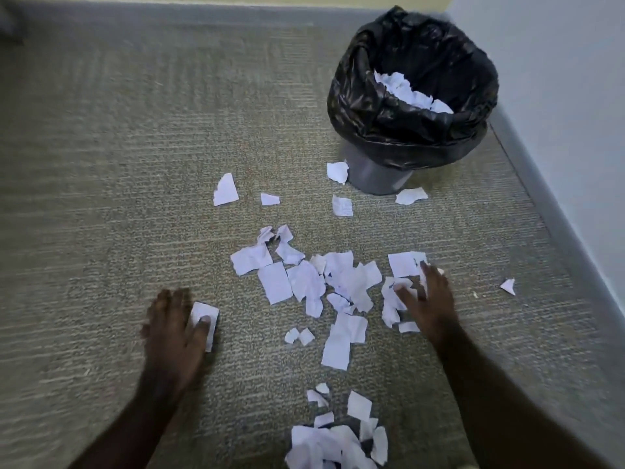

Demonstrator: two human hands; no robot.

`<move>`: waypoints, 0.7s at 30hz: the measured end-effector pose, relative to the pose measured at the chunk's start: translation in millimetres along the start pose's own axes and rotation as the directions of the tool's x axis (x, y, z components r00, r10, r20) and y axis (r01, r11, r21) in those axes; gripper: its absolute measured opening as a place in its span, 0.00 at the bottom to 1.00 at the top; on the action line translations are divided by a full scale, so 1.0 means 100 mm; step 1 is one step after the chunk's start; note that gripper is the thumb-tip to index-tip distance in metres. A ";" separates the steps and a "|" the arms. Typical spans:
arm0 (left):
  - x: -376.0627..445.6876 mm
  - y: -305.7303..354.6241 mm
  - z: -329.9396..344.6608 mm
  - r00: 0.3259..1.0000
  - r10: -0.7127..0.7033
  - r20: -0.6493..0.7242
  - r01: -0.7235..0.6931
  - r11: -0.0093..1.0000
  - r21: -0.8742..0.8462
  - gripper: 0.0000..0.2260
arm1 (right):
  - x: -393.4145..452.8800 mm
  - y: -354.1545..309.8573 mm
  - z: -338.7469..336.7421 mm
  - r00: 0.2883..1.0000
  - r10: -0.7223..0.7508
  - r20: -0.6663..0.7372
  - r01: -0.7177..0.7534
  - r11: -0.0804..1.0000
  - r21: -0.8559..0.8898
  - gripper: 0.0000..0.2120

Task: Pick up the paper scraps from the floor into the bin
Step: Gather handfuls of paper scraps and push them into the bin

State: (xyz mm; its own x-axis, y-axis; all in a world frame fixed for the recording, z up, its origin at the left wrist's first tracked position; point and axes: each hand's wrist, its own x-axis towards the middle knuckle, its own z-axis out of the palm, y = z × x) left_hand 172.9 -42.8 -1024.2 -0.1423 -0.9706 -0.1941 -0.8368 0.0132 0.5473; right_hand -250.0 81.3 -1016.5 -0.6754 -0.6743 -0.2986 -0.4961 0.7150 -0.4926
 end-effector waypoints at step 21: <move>0.60 1.00 0.56 0.947 0.280 0.156 -0.262 0.956 -0.129 0.31 | -0.74 -1.03 0.61 0.957 -0.194 0.215 0.185 0.981 0.060 0.58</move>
State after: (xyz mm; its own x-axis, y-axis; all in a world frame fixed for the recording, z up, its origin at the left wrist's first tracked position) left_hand 50.4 -86.1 -1026.8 -0.4518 -0.8781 -0.1575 -0.6951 0.2358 0.6792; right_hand -115.6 46.6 -994.1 -0.4328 -0.8238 -0.3660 -0.5787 0.5652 -0.5879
